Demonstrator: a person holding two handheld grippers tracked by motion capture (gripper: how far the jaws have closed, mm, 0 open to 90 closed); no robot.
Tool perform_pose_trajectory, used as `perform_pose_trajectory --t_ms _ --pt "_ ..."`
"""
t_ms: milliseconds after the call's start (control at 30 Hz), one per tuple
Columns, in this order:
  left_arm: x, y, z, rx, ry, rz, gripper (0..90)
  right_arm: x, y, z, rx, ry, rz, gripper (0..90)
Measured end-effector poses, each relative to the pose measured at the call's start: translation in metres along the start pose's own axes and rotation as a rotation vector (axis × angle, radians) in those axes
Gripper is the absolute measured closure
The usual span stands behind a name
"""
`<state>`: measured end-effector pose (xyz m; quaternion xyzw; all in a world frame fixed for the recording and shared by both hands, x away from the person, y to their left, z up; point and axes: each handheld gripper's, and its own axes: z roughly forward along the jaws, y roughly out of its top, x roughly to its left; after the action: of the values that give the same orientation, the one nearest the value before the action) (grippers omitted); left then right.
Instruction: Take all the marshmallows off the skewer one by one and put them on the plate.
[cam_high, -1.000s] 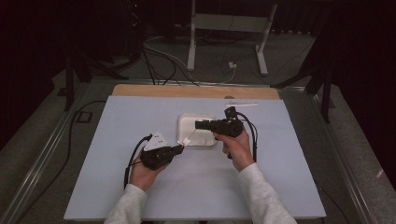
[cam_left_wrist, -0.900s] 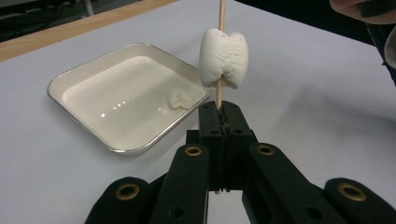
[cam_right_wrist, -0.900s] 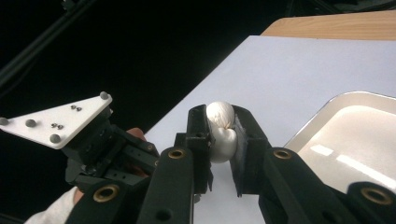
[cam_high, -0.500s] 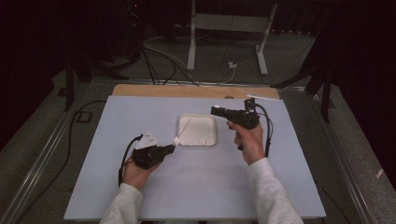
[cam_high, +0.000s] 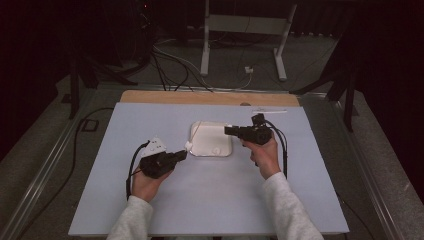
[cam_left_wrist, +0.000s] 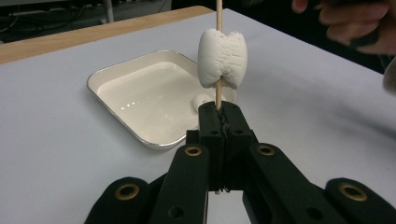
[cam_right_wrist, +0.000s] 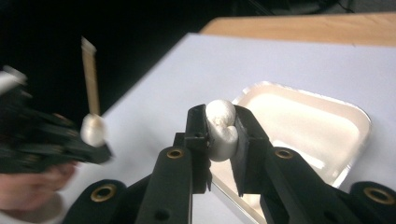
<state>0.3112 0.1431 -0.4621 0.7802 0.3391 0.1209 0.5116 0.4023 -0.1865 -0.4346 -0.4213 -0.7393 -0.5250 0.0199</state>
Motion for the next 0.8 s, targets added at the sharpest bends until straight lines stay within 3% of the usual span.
perform_pose_trajectory --t_ms 267,633,700,800 --pt "-0.002 0.001 0.002 -0.002 -0.006 -0.004 90.0 -0.004 -0.016 0.024 0.067 -0.089 -0.019 78.2" --pt "-0.002 0.001 0.003 -0.003 -0.013 -0.012 90.0 -0.017 -0.033 0.043 0.150 -0.150 -0.009 76.8" --pt "-0.002 0.001 0.003 -0.002 -0.014 -0.011 90.0 -0.018 -0.034 0.045 0.156 -0.160 -0.007 70.6" --pt "-0.002 0.001 0.003 -0.001 -0.014 -0.011 90.0 -0.019 -0.035 0.048 0.178 -0.174 0.002 49.2"
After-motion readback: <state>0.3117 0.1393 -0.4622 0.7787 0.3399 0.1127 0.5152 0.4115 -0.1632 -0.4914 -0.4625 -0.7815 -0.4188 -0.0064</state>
